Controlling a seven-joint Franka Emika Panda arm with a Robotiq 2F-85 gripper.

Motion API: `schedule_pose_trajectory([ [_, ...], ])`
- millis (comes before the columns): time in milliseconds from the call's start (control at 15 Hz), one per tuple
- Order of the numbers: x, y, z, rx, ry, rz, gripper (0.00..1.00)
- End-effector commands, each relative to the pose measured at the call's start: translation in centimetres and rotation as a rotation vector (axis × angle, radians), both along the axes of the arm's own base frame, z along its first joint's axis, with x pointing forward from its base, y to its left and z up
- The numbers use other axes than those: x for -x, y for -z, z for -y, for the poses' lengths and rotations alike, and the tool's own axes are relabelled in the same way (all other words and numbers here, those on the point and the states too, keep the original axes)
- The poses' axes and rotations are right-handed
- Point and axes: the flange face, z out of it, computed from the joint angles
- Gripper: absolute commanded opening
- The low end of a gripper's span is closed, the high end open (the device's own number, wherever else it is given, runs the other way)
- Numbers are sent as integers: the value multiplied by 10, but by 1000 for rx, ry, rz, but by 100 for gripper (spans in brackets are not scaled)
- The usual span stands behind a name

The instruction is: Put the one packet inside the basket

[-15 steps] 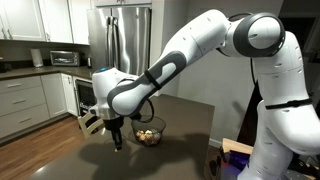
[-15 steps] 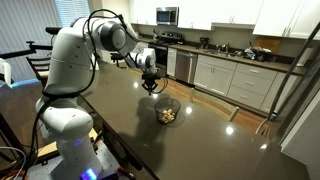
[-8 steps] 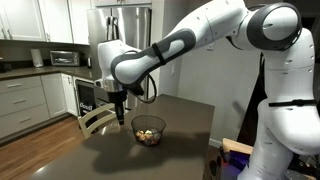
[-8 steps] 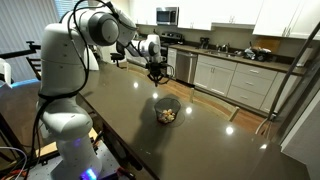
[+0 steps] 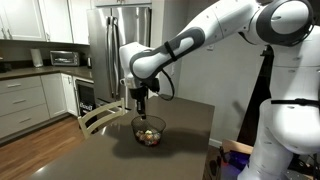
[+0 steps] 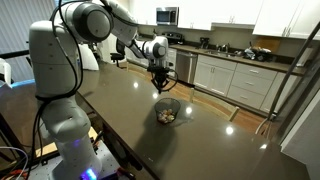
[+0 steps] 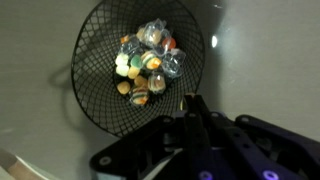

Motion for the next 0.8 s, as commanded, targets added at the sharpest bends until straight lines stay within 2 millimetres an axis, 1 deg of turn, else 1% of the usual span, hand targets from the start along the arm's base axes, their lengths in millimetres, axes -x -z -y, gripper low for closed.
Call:
schedule_pose_trajectory([
  [0,41,14,15,-21,109,-59,3],
  [67,47,19,17,-25,128,-71,3],
  [133,51,22,18,-29,139,-77,29],
  [200,55,23,18,-30,147,-83,29],
  [267,57,24,17,-27,154,-85,34],
  [600,61,24,15,-20,164,-79,67],
  [733,59,20,17,-20,168,-73,78],
])
